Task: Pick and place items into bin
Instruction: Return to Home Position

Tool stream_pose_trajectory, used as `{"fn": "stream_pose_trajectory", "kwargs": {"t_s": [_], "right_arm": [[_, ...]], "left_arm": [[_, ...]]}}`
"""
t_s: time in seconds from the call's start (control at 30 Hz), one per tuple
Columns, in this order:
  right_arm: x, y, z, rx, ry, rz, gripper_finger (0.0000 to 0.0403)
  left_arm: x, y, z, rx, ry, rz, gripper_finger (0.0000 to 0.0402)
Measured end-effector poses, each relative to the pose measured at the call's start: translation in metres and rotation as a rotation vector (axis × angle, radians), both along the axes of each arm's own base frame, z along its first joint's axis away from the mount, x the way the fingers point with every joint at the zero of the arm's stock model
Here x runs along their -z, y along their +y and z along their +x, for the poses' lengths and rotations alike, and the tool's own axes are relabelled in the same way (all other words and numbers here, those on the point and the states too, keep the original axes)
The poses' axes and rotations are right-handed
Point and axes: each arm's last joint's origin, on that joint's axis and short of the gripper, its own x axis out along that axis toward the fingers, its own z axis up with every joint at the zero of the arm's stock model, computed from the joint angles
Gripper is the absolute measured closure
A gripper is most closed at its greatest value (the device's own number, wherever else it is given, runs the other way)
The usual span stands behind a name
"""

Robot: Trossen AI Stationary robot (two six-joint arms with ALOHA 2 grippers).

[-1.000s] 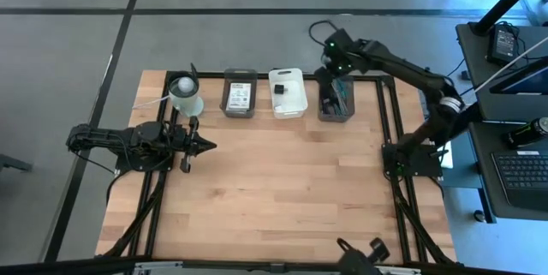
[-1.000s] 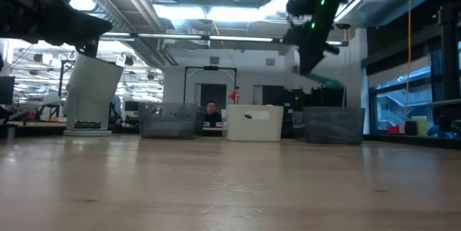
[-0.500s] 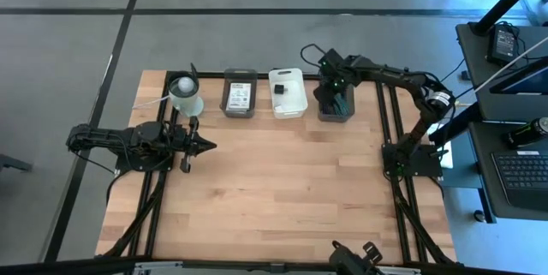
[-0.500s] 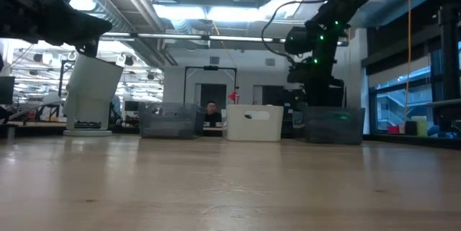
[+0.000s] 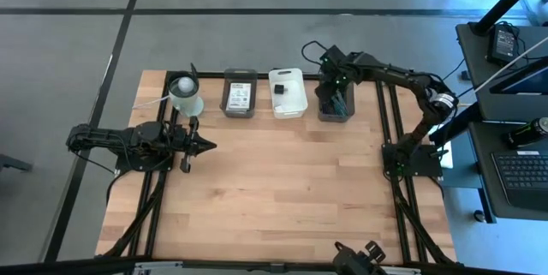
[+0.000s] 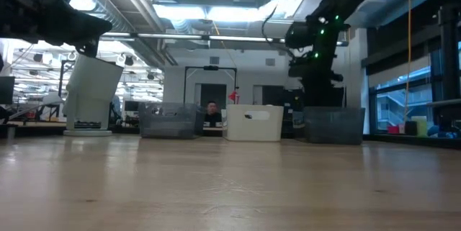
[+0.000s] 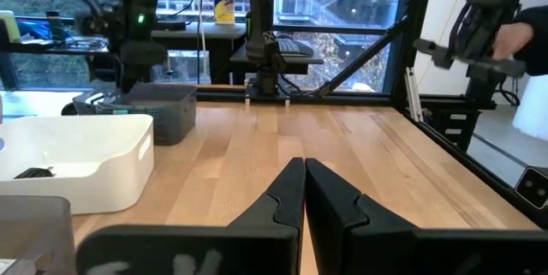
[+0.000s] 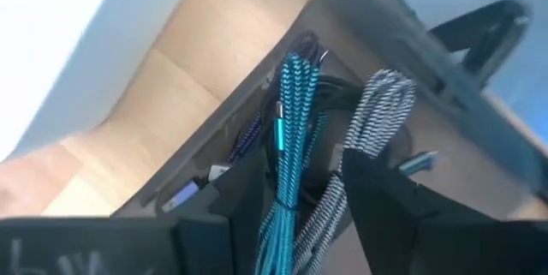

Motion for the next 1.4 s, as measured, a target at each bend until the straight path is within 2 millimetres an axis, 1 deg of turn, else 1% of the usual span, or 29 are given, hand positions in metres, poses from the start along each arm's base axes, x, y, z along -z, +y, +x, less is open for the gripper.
{"fn": "stream_pose_trajectory", "kwargs": {"t_s": [0.1, 0.17, 0.27, 0.33, 0.4, 0.53, 0.57, 0.63, 0.73, 0.87, 0.93, 1.07, 1.17, 1.27, 1.4], "right_arm": [[-0.020, 0.007, -0.008, -0.030, -0.021, -0.034, 0.0238], [-0.035, 0.015, -0.016, -0.042, -0.051, -0.069, 0.0241], [-0.056, 0.033, -0.031, -0.098, -0.134, -0.141, 0.0262], [-0.062, 0.048, -0.040, -0.130, -0.237, -0.182, 0.0284], [-0.058, 0.066, -0.048, -0.183, -0.363, -0.194, 0.0313], [-0.039, 0.103, -0.058, -0.256, -0.646, -0.170, 0.0385], [-0.035, 0.114, -0.058, -0.308, -0.728, -0.176, 0.0393], [-0.032, 0.134, -0.056, -0.414, -0.872, -0.208, 0.0394], [-0.025, 0.160, -0.056, -0.549, -1.007, -0.243, 0.0399], [-0.008, 0.187, -0.059, -0.737, -1.010, -0.248, 0.0400], [0.002, 0.197, -0.060, -0.778, -0.994, -0.212, 0.0401], [0.014, 0.212, -0.061, -0.815, -0.988, -0.117, 0.0401], [0.020, 0.221, -0.063, -0.856, -0.982, -0.080, 0.0401], [0.021, 0.231, -0.063, -0.910, -0.988, -0.062, 0.0401], [0.021, 0.241, -0.063, -0.950, -0.971, -0.110, 0.0402]], "left_arm": [[0.000, 0.000, 0.000, 0.000, 0.000, 0.000, 0.0395], [0.000, 0.000, 0.000, 0.000, 0.000, 0.000, 0.0395], [0.000, 0.000, 0.000, 0.000, 0.000, 0.000, 0.0396], [0.000, 0.000, 0.000, 0.000, 0.000, 0.000, 0.0395], [0.000, 0.000, 0.000, 0.000, 0.000, 0.000, 0.0396], [0.000, 0.000, 0.000, 0.000, 0.000, 0.000, 0.0395], [0.000, 0.000, 0.000, 0.000, 0.000, 0.000, 0.0395], [0.000, 0.000, 0.000, 0.000, 0.000, 0.000, 0.0393], [0.000, 0.000, 0.000, 0.000, 0.000, 0.000, 0.0394], [0.000, 0.000, 0.000, 0.000, 0.000, 0.000, 0.0395], [0.000, 0.000, 0.000, 0.000, 0.000, 0.000, 0.0395], [0.000, 0.000, 0.000, 0.000, 0.000, 0.000, 0.0395], [0.000, 0.000, 0.000, 0.000, 0.000, 0.000, 0.0396], [0.000, 0.000, 0.000, 0.000, -0.001, 0.000, 0.0395], [0.000, 0.000, 0.000, 0.000, 0.000, 0.000, 0.0396]]}}
